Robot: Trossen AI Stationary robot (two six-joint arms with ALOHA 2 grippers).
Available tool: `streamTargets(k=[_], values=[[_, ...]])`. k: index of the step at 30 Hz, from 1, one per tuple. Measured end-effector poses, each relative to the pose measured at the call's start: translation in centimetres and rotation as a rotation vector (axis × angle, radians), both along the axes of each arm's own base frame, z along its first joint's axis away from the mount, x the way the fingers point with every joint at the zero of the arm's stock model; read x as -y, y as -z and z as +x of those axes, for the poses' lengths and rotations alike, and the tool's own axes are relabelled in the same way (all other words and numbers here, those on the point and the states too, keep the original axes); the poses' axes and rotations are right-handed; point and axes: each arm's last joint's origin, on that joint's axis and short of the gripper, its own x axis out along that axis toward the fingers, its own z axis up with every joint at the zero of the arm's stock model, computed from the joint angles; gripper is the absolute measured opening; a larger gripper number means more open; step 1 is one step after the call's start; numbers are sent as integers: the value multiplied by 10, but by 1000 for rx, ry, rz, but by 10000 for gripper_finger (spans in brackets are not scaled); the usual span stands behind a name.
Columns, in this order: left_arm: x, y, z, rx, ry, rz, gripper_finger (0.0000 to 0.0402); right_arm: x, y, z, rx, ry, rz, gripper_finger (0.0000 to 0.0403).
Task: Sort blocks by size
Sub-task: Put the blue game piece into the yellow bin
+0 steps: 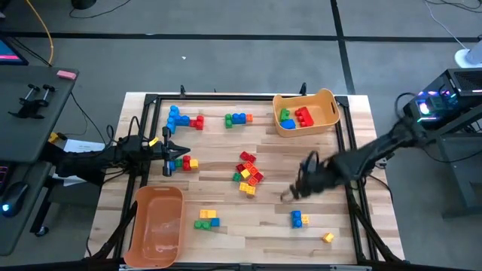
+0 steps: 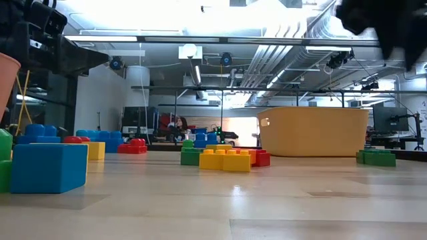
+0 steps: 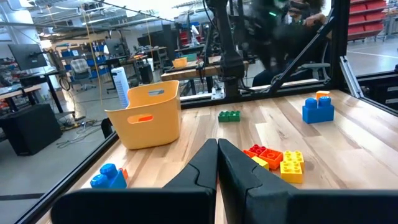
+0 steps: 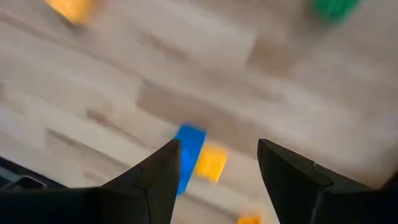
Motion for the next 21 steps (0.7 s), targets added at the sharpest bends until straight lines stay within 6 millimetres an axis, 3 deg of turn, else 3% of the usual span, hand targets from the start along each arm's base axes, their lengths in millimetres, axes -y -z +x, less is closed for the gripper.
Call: streamTargets(k=[4, 8, 14, 21], values=[[0, 0, 0, 0, 0, 0, 1, -33, 30, 15, -70, 56, 49, 209], [0, 0, 0, 0, 0, 0, 1, -47, 55, 34, -83, 66, 103, 209], [0, 0, 0, 0, 0, 0, 1, -54, 78, 43, -162, 61, 131, 209], [0, 0, 0, 0, 0, 0, 1, -55, 80, 44, -166, 94, 135, 209]])
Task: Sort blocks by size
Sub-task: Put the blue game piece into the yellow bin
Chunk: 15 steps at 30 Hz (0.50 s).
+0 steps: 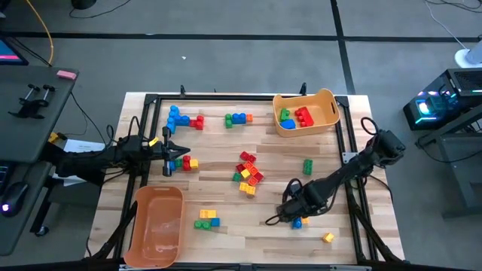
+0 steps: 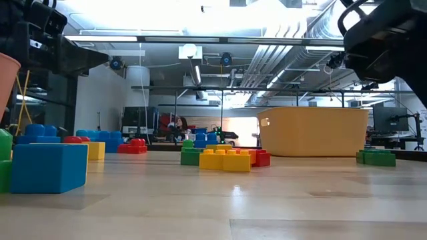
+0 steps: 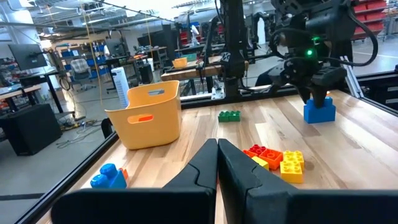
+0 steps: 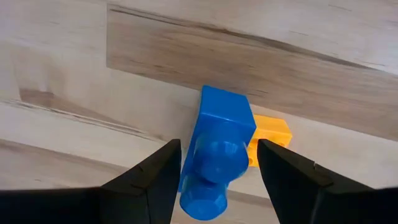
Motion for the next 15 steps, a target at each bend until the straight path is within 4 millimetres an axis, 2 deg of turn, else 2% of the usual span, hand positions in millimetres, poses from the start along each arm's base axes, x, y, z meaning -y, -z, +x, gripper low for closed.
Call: streamTargets(k=[15], values=[[0, 0, 0, 0, 0, 0, 1, -5, 30, 9, -58, 13, -33, 209]])
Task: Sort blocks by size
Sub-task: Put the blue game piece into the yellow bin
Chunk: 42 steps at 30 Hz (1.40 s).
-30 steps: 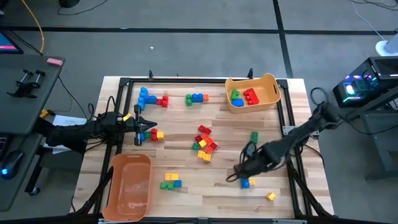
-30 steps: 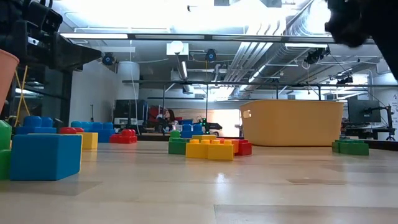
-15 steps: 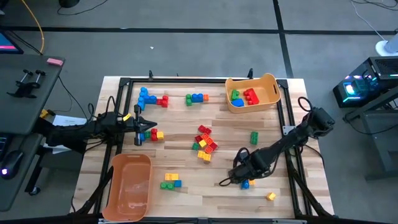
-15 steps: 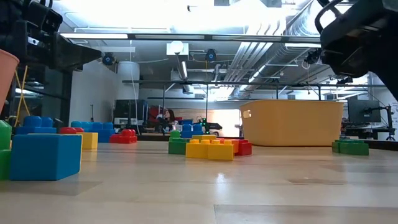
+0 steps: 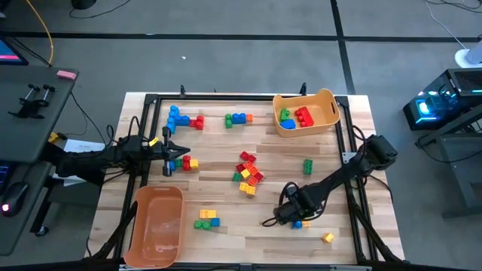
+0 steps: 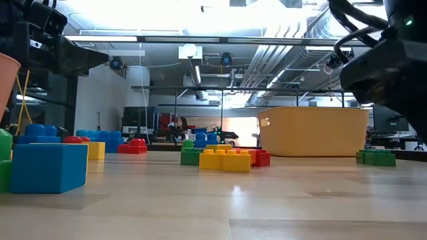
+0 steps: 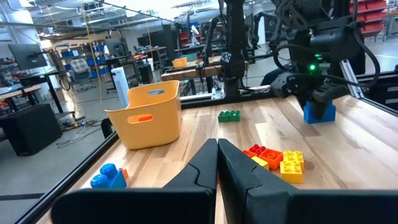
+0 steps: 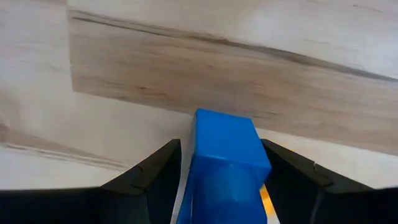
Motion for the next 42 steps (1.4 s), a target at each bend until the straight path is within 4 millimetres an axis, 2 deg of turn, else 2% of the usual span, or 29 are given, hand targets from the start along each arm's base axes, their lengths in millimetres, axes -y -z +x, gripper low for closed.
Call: streamTargets(k=[4, 9, 12, 14, 18, 25, 28, 31, 34, 36, 42], values=[[0, 0, 0, 0, 1, 0, 1, 1, 1, 1, 22, -14, -33, 200], [0, 0, 0, 0, 0, 0, 1, 8, -4, 4, 51, -65, -45, 132], [0, 0, 0, 0, 0, 0, 1, 20, -16, 6, 110, -101, -73, 130], [0, 0, 0, 0, 1, 0, 1, 34, -30, 7, 159, -123, -118, 130], [0, 0, 0, 0, 0, 0, 1, 82, -66, 3, 239, -150, -265, 130], [0, 0, 0, 0, 1, 0, 1, 202, -131, -27, 372, -59, -614, 130], [0, 0, 0, 0, 0, 0, 1, 248, -146, -45, 372, -2, -725, 130], [0, 0, 0, 0, 0, 0, 1, 285, -149, -59, 347, 39, -774, 130], [0, 0, 0, 0, 1, 0, 1, 310, -146, -67, 344, 59, -756, 136], [0, 0, 0, 0, 0, 0, 1, 320, -143, -69, 337, 45, -745, 161], [0, 0, 0, 0, 0, 0, 1, 329, -142, -68, 346, 25, -776, 250]])
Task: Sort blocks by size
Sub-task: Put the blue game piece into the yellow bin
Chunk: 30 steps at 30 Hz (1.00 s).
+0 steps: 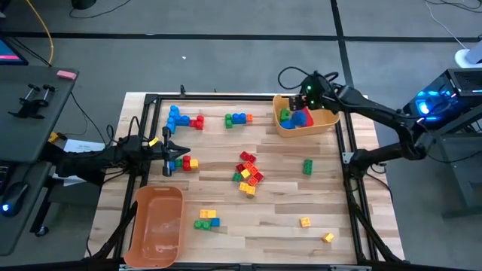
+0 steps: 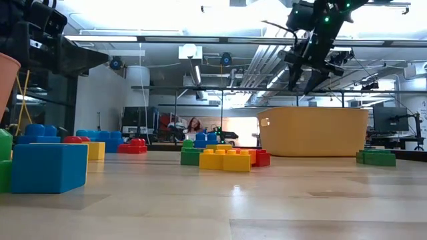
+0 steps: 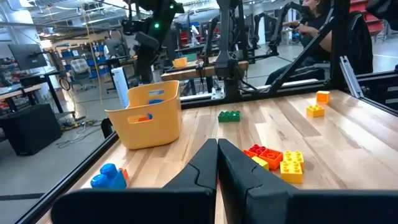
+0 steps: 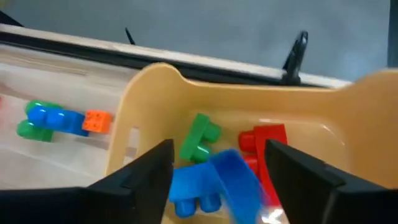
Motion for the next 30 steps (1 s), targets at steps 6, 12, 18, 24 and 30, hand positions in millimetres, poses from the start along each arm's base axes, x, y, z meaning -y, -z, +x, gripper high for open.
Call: streamTargets(k=[6, 12, 18, 24, 30], values=[[0, 0, 0, 0, 0, 0, 1, -10, -22, 0, 204, -136, -9, 272], [-1, -1, 0, -7, -44, 121, 1, -55, -60, -9, 459, -421, 3, 274], [-2, -1, 0, -11, -55, 182, 1, -105, -85, -21, 630, -572, 29, 275], [-1, -4, 0, 29, -27, 83, 1, -138, -94, -18, 710, -601, 26, 275], [4, -37, -7, 417, 196, -505, 1, -158, -91, -10, 705, -577, 45, 275]])
